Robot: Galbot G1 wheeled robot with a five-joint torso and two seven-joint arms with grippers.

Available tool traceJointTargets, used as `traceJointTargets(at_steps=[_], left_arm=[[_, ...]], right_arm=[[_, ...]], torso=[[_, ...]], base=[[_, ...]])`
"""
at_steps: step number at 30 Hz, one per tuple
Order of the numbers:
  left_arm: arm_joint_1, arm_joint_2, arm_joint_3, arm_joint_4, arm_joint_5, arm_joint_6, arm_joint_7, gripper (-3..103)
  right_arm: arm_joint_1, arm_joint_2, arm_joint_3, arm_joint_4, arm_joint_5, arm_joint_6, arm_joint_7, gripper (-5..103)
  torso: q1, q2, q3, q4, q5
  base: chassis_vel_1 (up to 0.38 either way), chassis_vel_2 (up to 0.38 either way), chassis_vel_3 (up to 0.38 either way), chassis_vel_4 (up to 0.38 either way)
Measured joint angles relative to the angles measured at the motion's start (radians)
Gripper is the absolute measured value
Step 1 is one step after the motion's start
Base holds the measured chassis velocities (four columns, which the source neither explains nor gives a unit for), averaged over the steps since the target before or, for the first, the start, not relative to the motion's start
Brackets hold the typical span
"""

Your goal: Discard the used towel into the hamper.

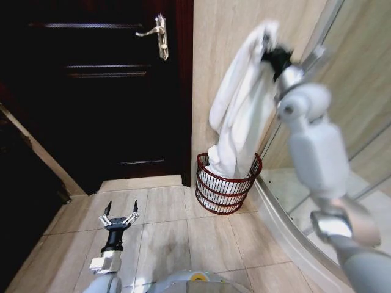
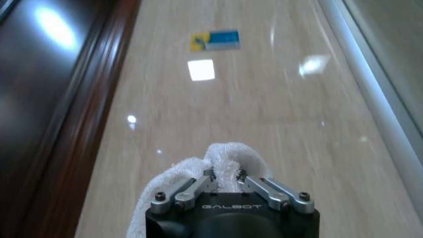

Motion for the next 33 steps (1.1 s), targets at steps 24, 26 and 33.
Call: traceJointTargets(at_steps=[24, 26, 33], left_arm=[[-0.020, 0.000, 0.002, 0.007, -0.005, 0.012, 0.002, 100], [-0.019, 0.000, 0.001, 0.005, -0.006, 0.012, 0.002, 100], [-0.005, 0.000, -0.012, 0.003, -0.032, 0.003, 0.000, 100]], right_arm=[[-0.238, 0.025, 0.006, 0.006, -0.083, 0.017, -0.013, 12], [-0.282, 0.043, 0.008, -0.001, -0.082, 0.035, -0.013, 12], [-0.482, 0.111, 0.038, -0.059, -0.120, 0.095, -0.020, 12]], torso=[[0.000, 0.000, 0.005, -0.0003, -0.0003], [0.000, 0.000, 0.006, -0.0002, 0.0000], [0.000, 0.000, 0.007, 0.0001, 0.0006]], base=[[0.000, 0.000, 0.000, 0.000], [0.000, 0.000, 0.000, 0.000], [0.000, 0.000, 0.000, 0.000]])
